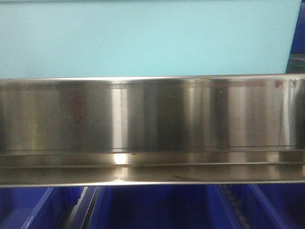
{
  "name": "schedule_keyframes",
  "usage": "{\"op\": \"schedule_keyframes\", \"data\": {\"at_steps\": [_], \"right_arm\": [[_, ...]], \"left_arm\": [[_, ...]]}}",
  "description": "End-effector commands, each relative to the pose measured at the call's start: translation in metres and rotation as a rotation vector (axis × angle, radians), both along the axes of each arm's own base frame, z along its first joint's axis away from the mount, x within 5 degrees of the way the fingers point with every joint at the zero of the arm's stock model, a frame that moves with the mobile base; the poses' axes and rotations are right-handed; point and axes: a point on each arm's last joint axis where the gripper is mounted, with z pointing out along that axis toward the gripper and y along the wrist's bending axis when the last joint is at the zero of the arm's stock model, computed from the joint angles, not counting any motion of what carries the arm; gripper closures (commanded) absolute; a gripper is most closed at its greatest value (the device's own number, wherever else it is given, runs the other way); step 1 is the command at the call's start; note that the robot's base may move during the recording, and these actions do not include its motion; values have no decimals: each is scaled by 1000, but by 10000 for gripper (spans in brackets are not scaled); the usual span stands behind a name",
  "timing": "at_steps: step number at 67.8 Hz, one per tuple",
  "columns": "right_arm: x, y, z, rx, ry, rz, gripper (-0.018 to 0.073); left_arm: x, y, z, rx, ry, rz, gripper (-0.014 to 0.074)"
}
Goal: Move two blue bins to right shelf middle
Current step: 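Close both grippers on opposite side walls of the teal bin, then lift the teal bin upward with both grippers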
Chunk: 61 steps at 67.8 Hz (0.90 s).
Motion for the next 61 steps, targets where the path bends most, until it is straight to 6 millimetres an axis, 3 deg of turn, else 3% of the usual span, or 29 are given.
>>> {"op": "schedule_keyframes", "data": {"at_steps": [1, 5, 10, 21, 46, 61], "right_arm": [[0, 1, 0, 0, -5, 2, 617], [0, 1, 0, -1, -1, 2, 725], [-1, 1, 0, -4, 6, 3, 724], [-2, 0, 0, -6, 15, 4, 724], [0, -2, 3, -31, -4, 4, 724], [0, -4, 10, -56, -31, 7, 724]], "left_arm": [[0, -2, -4, 5, 24, -15, 353], [0, -2, -4, 5, 24, -15, 367], [0, -2, -4, 3, 25, -15, 438], [0, -2, -4, 1, 25, -15, 708], [-1, 0, -3, 47, 11, -22, 707], [-8, -5, 8, 83, -38, -53, 707]]}}
